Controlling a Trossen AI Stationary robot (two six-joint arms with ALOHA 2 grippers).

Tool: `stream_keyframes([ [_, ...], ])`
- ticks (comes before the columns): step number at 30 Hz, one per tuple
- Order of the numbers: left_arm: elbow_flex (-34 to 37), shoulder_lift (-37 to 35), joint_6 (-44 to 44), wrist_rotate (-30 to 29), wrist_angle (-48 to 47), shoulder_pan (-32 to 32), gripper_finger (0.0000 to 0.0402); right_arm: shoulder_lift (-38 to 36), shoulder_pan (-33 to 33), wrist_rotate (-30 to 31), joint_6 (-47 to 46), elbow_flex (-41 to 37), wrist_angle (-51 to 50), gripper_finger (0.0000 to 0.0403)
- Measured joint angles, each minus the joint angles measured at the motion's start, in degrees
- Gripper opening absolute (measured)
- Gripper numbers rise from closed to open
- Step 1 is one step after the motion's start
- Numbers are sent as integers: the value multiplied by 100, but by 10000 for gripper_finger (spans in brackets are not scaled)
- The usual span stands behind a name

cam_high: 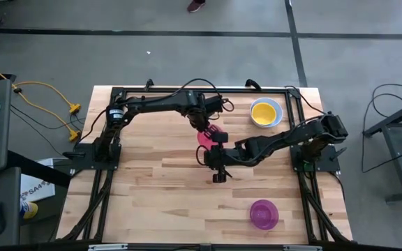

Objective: Nest bowls inside each other
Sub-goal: Stack the pink bowl on top of the yellow bowl

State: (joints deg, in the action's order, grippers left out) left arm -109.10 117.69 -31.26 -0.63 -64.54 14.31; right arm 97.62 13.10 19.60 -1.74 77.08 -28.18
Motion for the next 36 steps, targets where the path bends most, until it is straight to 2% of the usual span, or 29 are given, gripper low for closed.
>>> stream_keyframes([
  [10, 0, 0, -161, 12, 226, 122, 3, 0, 114, 263, -23, 0, 42, 94],
  [16, 0, 0, -174, 131, 526, 146, 3, 204, 11, -214, -15, 0, 460, 94],
  [19, 0, 0, -154, 134, 495, 146, 3, 330, -67, -251, -15, -2, 440, 94],
  [28, 0, -2, -112, 126, 456, 144, 3, 400, -88, 67, -37, 20, 347, 94],
  [33, 0, -2, -52, 108, 383, 146, 3, 400, 96, 637, -317, 20, -5, 94],
  [36, 0, -2, 61, 108, 348, 146, 3, 400, 239, 753, -506, 20, -347, 94],
])
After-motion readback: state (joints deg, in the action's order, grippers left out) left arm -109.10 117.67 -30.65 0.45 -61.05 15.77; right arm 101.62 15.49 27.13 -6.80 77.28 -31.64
